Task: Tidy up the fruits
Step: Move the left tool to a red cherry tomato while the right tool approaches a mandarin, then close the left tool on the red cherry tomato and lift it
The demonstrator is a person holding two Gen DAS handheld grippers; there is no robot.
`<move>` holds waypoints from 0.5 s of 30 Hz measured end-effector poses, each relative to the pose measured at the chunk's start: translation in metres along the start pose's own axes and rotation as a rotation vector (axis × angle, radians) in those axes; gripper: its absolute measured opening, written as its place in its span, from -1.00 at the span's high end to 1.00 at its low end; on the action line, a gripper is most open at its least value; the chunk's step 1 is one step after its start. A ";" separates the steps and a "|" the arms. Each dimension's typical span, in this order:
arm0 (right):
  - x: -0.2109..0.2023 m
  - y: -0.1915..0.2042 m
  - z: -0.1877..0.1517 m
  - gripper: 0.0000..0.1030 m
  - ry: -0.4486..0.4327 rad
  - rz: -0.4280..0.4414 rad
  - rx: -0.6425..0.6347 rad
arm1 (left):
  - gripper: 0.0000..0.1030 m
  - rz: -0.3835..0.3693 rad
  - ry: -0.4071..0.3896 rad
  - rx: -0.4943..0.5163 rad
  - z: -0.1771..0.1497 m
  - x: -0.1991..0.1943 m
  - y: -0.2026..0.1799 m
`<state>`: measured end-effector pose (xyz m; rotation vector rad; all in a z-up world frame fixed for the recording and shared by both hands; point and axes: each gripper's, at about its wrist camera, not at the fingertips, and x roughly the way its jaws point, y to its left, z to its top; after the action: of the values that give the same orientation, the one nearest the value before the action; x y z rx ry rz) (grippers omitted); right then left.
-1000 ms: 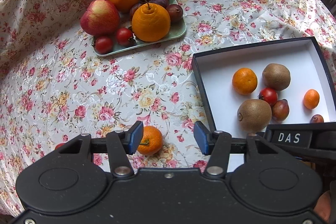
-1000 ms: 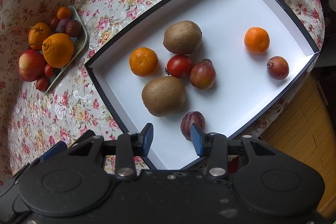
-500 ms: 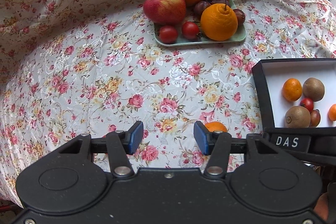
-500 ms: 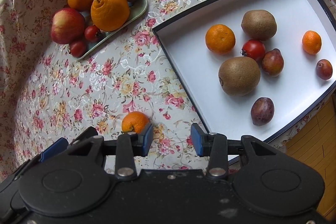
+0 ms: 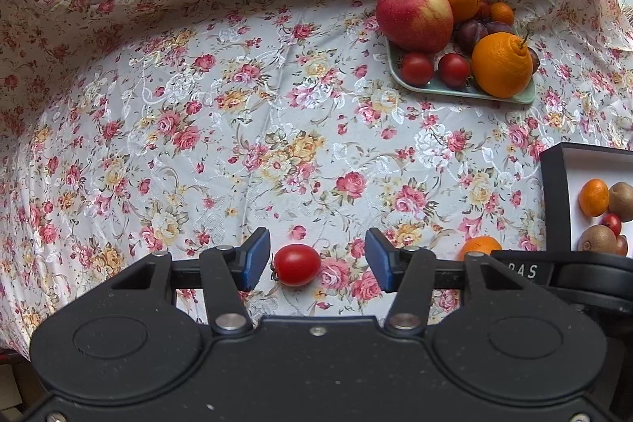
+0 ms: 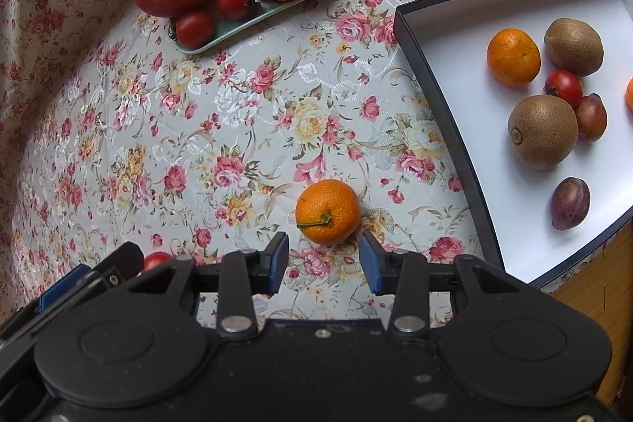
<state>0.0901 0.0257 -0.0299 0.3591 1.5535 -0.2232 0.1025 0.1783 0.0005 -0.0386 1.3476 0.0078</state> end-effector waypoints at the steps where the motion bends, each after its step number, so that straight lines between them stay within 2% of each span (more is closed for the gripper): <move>1: 0.003 0.002 0.000 0.18 0.000 -0.005 0.002 | -0.14 0.001 0.001 -0.005 0.000 0.001 0.003; 6: 0.019 0.010 0.003 0.18 0.016 -0.026 0.013 | -0.14 0.008 0.015 -0.022 -0.002 0.005 0.016; 15: 0.048 0.026 0.000 0.19 0.045 -0.115 -0.012 | -0.14 -0.037 0.027 -0.106 0.004 0.001 0.046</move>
<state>0.1001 0.0542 -0.0759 0.2670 1.6215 -0.2965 0.1049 0.2241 -0.0008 -0.1533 1.3722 0.0478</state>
